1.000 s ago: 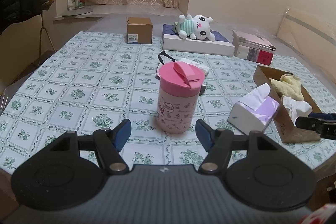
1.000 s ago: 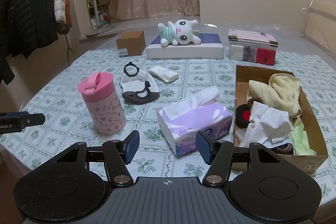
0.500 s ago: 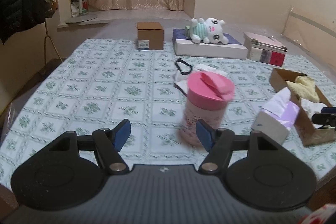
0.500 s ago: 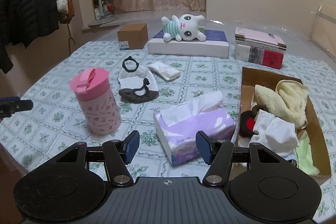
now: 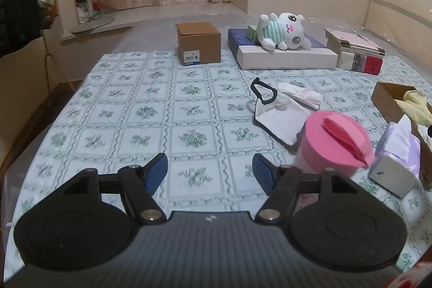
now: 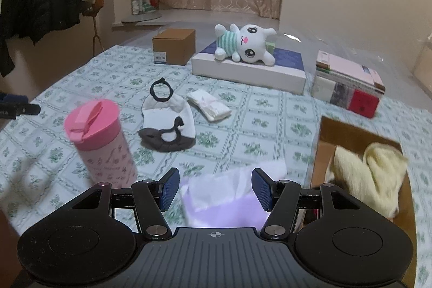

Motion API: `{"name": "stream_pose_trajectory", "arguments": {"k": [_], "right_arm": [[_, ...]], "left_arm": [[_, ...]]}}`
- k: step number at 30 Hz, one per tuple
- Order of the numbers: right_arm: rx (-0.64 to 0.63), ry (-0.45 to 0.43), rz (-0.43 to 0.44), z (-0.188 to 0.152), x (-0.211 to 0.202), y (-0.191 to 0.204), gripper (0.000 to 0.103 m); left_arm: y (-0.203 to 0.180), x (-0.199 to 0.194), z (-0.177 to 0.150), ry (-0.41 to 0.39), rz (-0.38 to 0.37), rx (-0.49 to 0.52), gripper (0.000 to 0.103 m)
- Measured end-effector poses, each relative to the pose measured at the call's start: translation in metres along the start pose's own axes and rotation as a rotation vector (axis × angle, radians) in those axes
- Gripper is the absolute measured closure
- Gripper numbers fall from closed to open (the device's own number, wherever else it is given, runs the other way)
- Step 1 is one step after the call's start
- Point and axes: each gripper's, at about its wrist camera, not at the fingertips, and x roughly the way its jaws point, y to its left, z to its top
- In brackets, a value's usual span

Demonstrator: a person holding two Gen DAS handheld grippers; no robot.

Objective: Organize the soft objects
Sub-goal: 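Grasp the white mask strap with the left gripper while the right gripper reaches the pad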

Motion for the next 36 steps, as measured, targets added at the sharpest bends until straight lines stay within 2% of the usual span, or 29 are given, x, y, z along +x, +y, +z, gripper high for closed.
{"name": "stream_pose_trajectory", "arguments": {"k": [10,14,19,25,30,36], "right_arm": [[-0.116,0.055,0.035,0.033,0.059,-0.014,0.044],[-0.121,0.091,0.067,0.043,0.087,-0.020,0.044],[-0.192,0.141,0.104,0.055,0.123,-0.020,0.044],[-0.261,0.178,0.141,0.067,0.164,-0.016,0.044],[-0.290,0.206,0.147,0.075,0.196,-0.017,0.044],[-0.311,0.218,0.160,0.085,0.221,-0.020,0.044]], "left_arm": [[0.008,0.081,0.035,0.032,-0.128,0.088,0.037],[0.004,0.117,0.046,0.065,-0.181,0.102,0.037],[-0.008,0.158,0.053,0.080,-0.251,0.155,0.037],[-0.011,0.204,0.068,0.109,-0.338,0.161,0.038],[-0.019,0.237,0.081,0.135,-0.410,0.180,0.043],[-0.040,0.262,0.078,0.185,-0.471,0.264,0.050]]}}
